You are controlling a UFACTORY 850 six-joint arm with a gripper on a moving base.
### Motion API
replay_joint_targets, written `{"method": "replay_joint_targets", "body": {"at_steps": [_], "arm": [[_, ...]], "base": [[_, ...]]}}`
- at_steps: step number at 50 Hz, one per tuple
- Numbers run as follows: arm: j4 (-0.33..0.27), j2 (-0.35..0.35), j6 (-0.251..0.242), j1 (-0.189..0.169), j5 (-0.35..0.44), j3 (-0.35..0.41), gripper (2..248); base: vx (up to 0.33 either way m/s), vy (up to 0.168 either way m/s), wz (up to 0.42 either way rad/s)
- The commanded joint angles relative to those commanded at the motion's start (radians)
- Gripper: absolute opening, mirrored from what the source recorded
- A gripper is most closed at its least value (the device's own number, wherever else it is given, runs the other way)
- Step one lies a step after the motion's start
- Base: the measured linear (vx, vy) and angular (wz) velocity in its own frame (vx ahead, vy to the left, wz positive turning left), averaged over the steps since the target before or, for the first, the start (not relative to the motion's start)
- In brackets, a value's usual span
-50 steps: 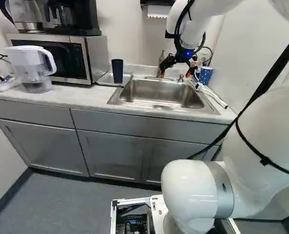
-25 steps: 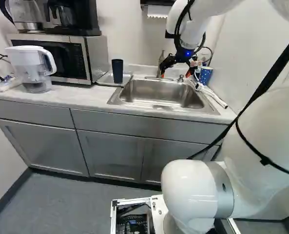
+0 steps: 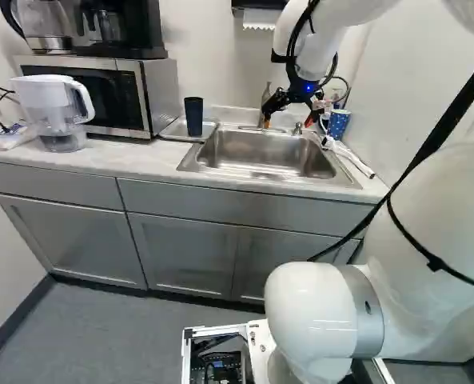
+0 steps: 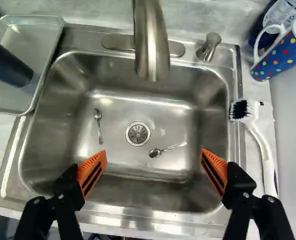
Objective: Rinse the cup and place it in the tray
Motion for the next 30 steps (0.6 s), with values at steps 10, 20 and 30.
{"method": "replay_joint_targets", "body": {"at_steps": [10,20,30], "arm": [[0.0,0.0,0.0,0.0,0.0,0.0,247],[0.0,0.0,0.0,0.0,0.0,0.0,247],[0.0,0.0,0.0,0.0,0.0,0.0,247]], "base": [[-0.015,0.045,0.025],[-0.012,0.041,0.0],[-0.05,0.063,0.004]]}}
